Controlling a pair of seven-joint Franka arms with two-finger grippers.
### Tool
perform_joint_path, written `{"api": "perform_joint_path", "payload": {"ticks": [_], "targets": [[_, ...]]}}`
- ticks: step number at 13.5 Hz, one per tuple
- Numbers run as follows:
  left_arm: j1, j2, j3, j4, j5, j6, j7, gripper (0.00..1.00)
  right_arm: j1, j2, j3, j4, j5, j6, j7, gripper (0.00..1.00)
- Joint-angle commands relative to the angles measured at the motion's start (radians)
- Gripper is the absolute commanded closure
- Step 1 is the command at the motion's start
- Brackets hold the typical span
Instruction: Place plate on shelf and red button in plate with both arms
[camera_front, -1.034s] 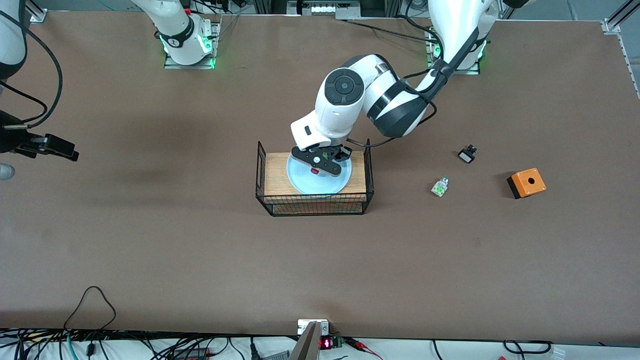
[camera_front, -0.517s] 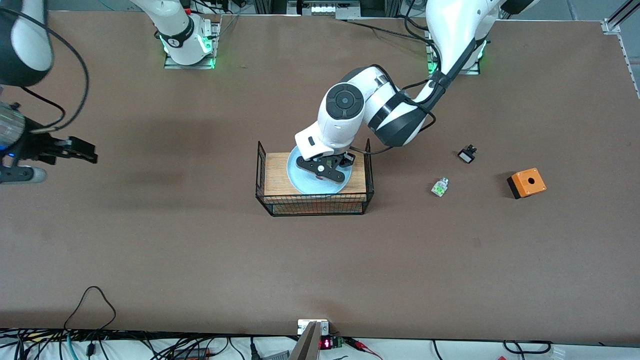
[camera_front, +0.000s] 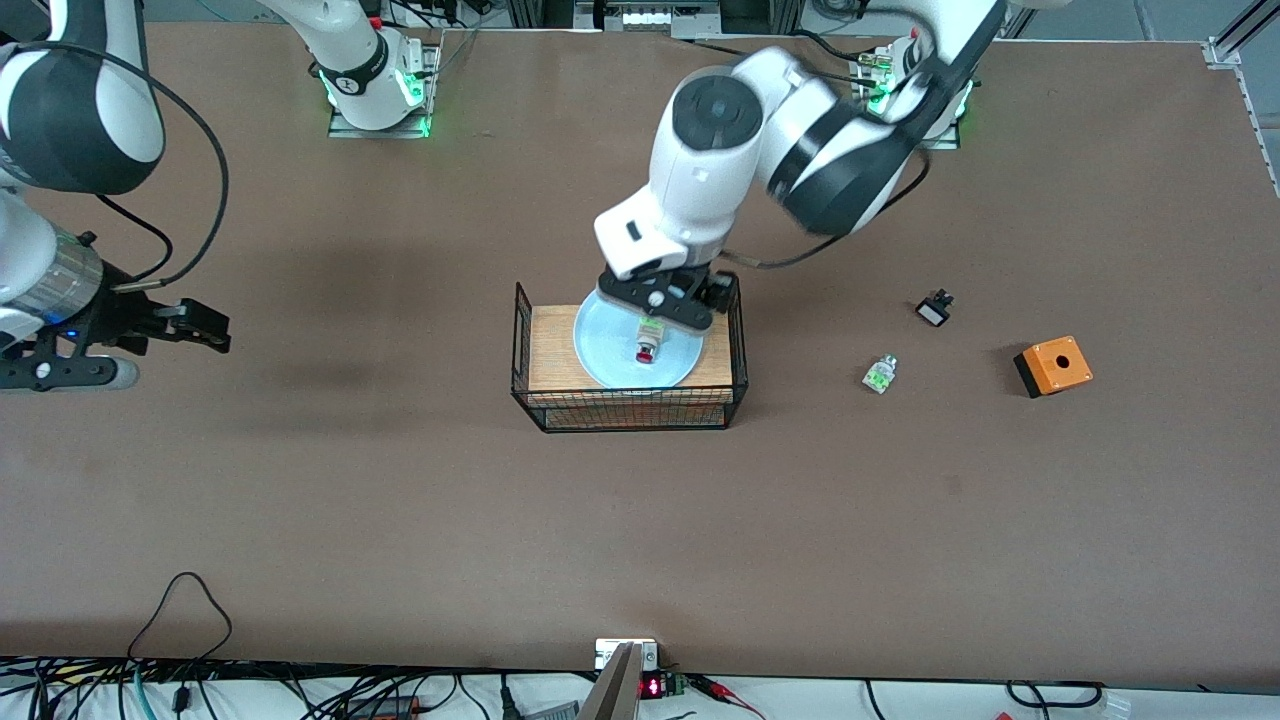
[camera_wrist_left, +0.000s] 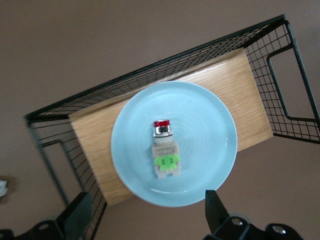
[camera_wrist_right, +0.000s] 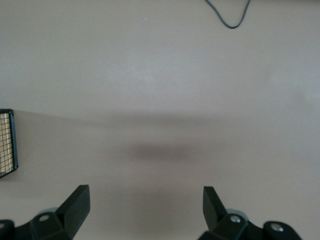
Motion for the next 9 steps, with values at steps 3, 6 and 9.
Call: {"api": "perform_joint_path", "payload": {"ticks": [3, 6, 9], "targets": [[0.146, -0.154, -0.007, -0.030, 0.025, -0.241, 0.010, 0.00, -0.035, -0.026, -0.008, 0.004, 0.017, -0.009, 0.000, 0.00], [0.248, -0.195, -0.007, -0.028, 0.025, -0.273, 0.007, 0.00, -0.036, -0.043, -0.008, 0.004, 0.015, -0.051, -0.001, 0.00], [0.397, -0.221, -0.010, -0.035, 0.022, -0.330, 0.019, 0.00, -0.033, -0.048, -0.007, 0.005, 0.011, -0.067, 0.011, 0.00]]}}
